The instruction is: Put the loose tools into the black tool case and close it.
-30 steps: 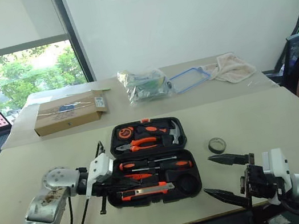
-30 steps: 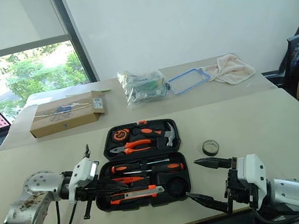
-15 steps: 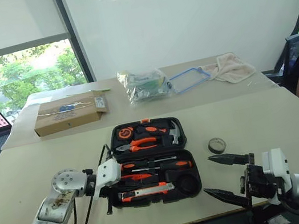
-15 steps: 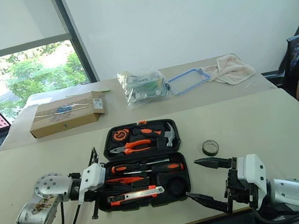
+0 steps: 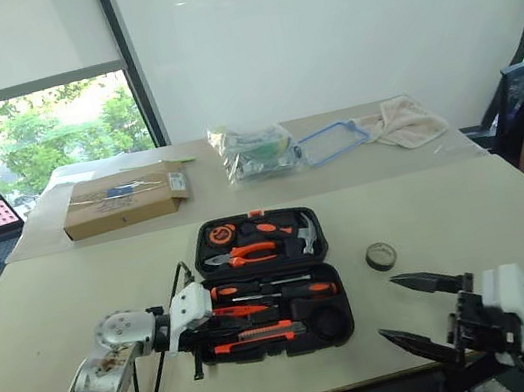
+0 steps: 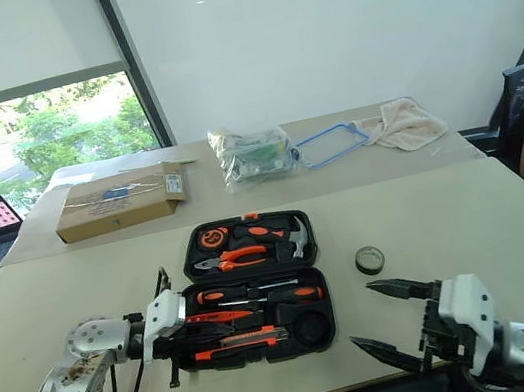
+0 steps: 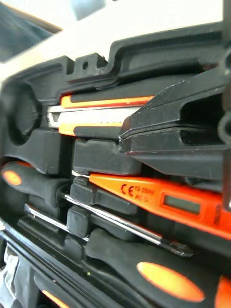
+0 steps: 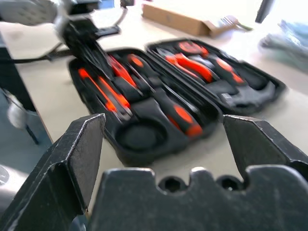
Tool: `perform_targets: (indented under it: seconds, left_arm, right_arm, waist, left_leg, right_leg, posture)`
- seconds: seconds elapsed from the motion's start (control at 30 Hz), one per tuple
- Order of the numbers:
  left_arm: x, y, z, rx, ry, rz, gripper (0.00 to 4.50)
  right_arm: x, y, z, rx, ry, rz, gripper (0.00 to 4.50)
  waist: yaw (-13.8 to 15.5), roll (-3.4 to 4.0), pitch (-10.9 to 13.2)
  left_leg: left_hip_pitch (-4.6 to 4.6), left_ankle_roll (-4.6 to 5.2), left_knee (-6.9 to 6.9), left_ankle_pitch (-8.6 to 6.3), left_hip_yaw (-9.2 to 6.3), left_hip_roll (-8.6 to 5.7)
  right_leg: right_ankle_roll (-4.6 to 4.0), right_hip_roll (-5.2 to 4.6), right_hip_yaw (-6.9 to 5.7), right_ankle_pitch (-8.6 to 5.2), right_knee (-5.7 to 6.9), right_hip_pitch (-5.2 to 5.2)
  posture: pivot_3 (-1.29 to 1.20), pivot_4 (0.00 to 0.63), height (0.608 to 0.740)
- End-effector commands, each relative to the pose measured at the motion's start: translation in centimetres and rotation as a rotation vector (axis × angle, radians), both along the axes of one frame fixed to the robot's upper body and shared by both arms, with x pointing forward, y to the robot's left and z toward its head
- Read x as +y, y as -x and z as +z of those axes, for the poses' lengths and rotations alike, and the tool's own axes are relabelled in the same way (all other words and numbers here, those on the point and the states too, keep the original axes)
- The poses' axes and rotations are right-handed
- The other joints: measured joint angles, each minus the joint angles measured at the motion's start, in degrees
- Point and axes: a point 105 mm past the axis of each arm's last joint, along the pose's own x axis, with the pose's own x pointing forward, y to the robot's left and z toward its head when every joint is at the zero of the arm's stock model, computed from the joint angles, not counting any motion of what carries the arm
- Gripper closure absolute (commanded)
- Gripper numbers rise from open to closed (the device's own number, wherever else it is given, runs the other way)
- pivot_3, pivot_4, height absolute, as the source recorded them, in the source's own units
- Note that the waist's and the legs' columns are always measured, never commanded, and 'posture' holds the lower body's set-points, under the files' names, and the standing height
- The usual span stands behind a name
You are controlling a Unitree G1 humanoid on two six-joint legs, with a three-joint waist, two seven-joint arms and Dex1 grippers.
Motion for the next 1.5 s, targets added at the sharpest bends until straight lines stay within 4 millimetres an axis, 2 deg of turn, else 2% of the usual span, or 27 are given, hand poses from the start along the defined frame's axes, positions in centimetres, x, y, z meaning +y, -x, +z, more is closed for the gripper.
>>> perform_targets:
  seconds: [0.03, 0.13, 0.2, 0.33, 0.37, 0.4, 0.47, 0.67, 0.73, 0.83, 0.93, 1.13, 1.3, 1.37, 1.47, 1.5]
  left_arm:
    - [4.1, -0.5, 2.3, -0.056, -0.013, 0.141, 3.92]
    - [6.5, 0.3, 3.1, -0.039, 0.005, 0.178, 3.05]
    - [8.1, 1.0, 3.5, -0.01, 0.033, 0.21, 2.26]
    - [9.4, 1.5, 3.6, 0.018, 0.069, 0.251, 0.78]
    - [9.5, 1.6, 3.6, 0.021, 0.075, 0.254, 0.67]
    - [9.3, 1.8, 3.6, 0.031, 0.089, 0.248, 0.11]
    - [9.0, 1.9, 3.6, 0.035, 0.107, 0.241, 0.04]
    - [7.6, 1.9, 3.5, 0.01, 0.137, 0.211, 0.04]
    - [7.0, 1.9, 3.6, 0.001, 0.141, 0.197, 0.04]
    - [6.4, 1.9, 3.7, -0.016, 0.149, 0.186, 0.04]
    - [6.1, 1.9, 3.7, -0.021, 0.149, 0.182, 0.0]
    - [5.9, 2.3, 3.2, -0.019, 0.132, 0.173, 0.0]
    - [5.8, 2.5, 3.1, -0.021, 0.125, 0.162, 0.0]
    - [5.7, 2.5, 3.1, -0.02, 0.123, 0.154, 0.0]
    - [5.6, 2.7, 3.1, -0.02, 0.127, 0.141, 0.0]
    - [5.5, 2.8, 3.0, -0.017, 0.125, 0.132, 0.0]
  right_arm:
    - [-2.9, 1.1, 0.3, -0.015, 0.042, -0.097, 0.0]
    - [-4.7, 1.5, -0.3, 0.002, 0.087, -0.169, 0.0]
    - [-5.5, 1.0, -0.2, -0.009, 0.104, -0.2, 0.0]
    - [-5.5, -2.2, 0.8, 0.005, 0.171, -0.211, 0.0]
    - [-5.3, -3.0, 0.9, 0.023, 0.199, -0.194, 0.0]
    - [-4.8, -3.9, 1.2, 0.048, 0.225, -0.162, 0.0]
    - [-4.1, -5.5, 1.5, 0.106, 0.267, -0.118, 0.0]
    - [-2.4, -10.4, 0.2, 0.245, 0.483, -0.059, 0.0]
    - [-2.1, -11.7, -0.7, 0.243, 0.576, -0.036, 0.0]
    - [-1.4, -13.3, -1.1, 0.241, 0.612, -0.024, 0.0]
    - [-0.9, -13.8, -1.6, 0.258, 0.636, 0.008, 0.76]
    - [-0.4, -14.5, -1.8, 0.233, 0.669, 0.058, 2.82]
    - [0.8, -13.9, -0.6, 0.162, 0.659, 0.149, 4.48]
    - [1.7, -13.2, 0.3, 0.121, 0.63, 0.221, 4.48]
    - [4.1, -10.8, 2.3, 0.092, 0.52, 0.392, 4.48]
    - [5.6, -9.8, 3.4, 0.086, 0.452, 0.456, 4.48]
  waist:
    - [-0.03, 0.0, 0.0]
    - [-0.12, 0.04, 0.02]
    - [-0.35, 0.05, 0.03]
    - [-0.69, 0.15, 0.15]
    - [-0.78, 0.18, 0.19]
    - [-0.81, 0.2, 0.22]
    - [-0.84, 0.23, 0.28]
    - [-0.46, 0.21, 0.33]
    - [-0.39, 0.2, 0.32]
    - [-0.49, 0.2, 0.33]
    - [-0.82, 0.21, 0.33]
    - [-1.32, 0.21, 0.33]
    - [-1.38, 0.21, 0.33]
    - [-1.4, 0.23, 0.34]
    - [-1.43, 0.28, 0.37]
    - [-1.45, 0.28, 0.37]
  left_leg:
    - [-0.07, 0.0, 0.0, 0.0, 0.0, 0.0]
    - [-0.1, -0.01, -0.05, -0.01, 0.0, -0.02]
    - [-0.05, -0.01, -0.04, -0.01, 0.03, -0.02]
    - [0.1, -0.01, -0.02, -0.01, 0.03, -0.01]
    - [0.14, -0.01, -0.01, -0.01, 0.03, -0.01]
    - [0.19, -0.01, -0.01, -0.01, 0.03, -0.01]
    - [0.19, -0.01, -0.02, -0.01, 0.03, 0.01]
    - [-0.29, -0.04, 0.0, -0.03, -0.02, 0.19]
    - [-0.57, -0.04, 0.03, -0.03, 0.0, 0.18]
    - [-0.9, -0.05, 0.14, -0.03, 0.0, 0.14]
    - [-1.01, -0.05, 0.18, -0.03, 0.0, 0.04]
    - [-0.95, -0.05, 0.29, -0.03, -0.01, 0.0]
    - [-0.91, -0.06, 0.38, -0.02, -0.01, 0.0]
    - [-0.91, -0.06, 0.37, -0.02, -0.01, 0.0]
    - [-0.94, -0.06, 0.32, -0.02, -0.01, 0.01]
    - [-0.97, -0.06, 0.31, -0.02, -0.01, 0.01]
  right_leg:
    - [-0.01, 0.01, -0.01, 0.0, 0.0, -0.09]
    - [-0.01, -0.01, 0.02, 0.0, -0.06, -0.12]
    - [0.0, -0.01, 0.04, 0.01, -0.12, -0.04]
    - [0.01, 0.0, 0.04, 0.02, -0.13, 0.17]
    - [0.03, -0.03, 0.04, 0.04, -0.14, 0.24]
    - [0.03, -0.05, 0.05, 0.06, -0.16, 0.3]
    - [0.02, -0.08, 0.02, 0.06, -0.18, 0.31]
    - [-0.07, -0.13, -0.08, 0.09, -0.27, -0.17]
    - [-0.09, -0.18, -0.12, 0.1, -0.26, -0.48]
    - [-0.1, -0.18, -0.25, 0.12, -0.24, -0.79]
    - [-0.1, -0.21, -0.32, 0.12, -0.23, -0.91]
    - [-0.08, -0.16, -0.33, 0.15, -0.22, -0.77]
    - [-0.09, -0.14, -0.28, 0.2, -0.15, -0.74]
    - [-0.09, -0.14, -0.27, 0.2, -0.15, -0.75]
    - [-0.1, -0.14, -0.29, 0.2, -0.16, -0.83]
    - [-0.1, -0.14, -0.29, 0.2, -0.16, -0.86]
  posture:
    - [0.0, 0.15, 0.74]
    - [0.0, 0.15, 0.74]
    - [0.0, 0.15, 0.74]
    - [0.0, 0.15, 0.74]
    - [0.0, 0.15, 0.74]
    - [0.0, 0.15, 0.74]
    - [0.0, 0.15, 0.74]
    - [0.0, 0.15, 0.74]
    - [0.0, 0.15, 0.74]
    - [0.0, 0.15, 0.74]
    - [0.0, 0.15, 0.74]
    - [0.0, 0.15, 0.74]
    - [0.0, 0.15, 0.74]
    - [0.0, 0.15, 0.74]
    - [0.0, 0.15, 0.74]
    - [0.0, 0.15, 0.74]
